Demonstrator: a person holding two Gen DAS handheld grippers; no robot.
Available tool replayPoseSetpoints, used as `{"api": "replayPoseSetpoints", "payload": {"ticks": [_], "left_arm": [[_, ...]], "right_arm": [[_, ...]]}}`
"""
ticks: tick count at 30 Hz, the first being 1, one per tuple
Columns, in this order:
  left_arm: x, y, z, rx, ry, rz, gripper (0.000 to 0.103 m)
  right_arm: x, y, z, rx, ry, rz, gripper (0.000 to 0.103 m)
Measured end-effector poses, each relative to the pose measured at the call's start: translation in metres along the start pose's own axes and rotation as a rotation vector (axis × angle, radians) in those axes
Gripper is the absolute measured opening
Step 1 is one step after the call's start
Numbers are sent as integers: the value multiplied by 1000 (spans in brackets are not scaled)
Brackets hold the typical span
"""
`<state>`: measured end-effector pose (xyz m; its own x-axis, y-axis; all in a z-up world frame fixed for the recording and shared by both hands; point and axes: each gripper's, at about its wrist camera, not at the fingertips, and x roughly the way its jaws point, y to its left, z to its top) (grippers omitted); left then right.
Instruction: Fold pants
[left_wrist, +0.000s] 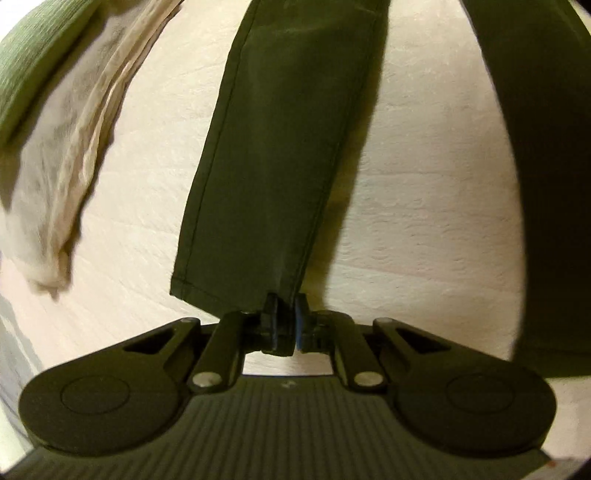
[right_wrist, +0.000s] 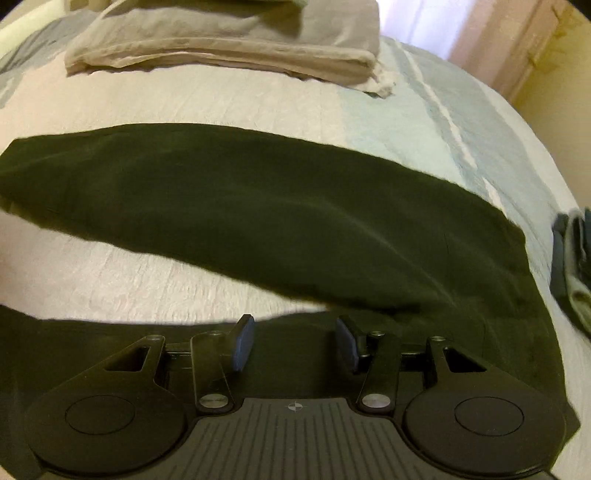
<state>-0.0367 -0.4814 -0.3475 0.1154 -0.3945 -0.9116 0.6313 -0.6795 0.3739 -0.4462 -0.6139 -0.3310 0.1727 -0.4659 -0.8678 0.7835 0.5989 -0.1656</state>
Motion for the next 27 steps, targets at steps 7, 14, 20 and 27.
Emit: {"api": "replayPoseSetpoints", "payload": {"ticks": [7, 14, 20, 27], "left_arm": [[6, -4, -14, -92, 110, 35, 20], [-57, -27, -20, -294, 35, -80, 23], [-95, -70, 6, -413, -21, -163, 29], [-97, -129, 65, -450, 21, -198, 31]], "right_arm": [[-27, -16, -30, 146, 52, -20, 46], [-79, -53, -87, 457, 77, -96, 46], [-111, -97, -128, 690, 51, -137, 47], [-99, -202, -155, 878, -46, -148, 47]]}}
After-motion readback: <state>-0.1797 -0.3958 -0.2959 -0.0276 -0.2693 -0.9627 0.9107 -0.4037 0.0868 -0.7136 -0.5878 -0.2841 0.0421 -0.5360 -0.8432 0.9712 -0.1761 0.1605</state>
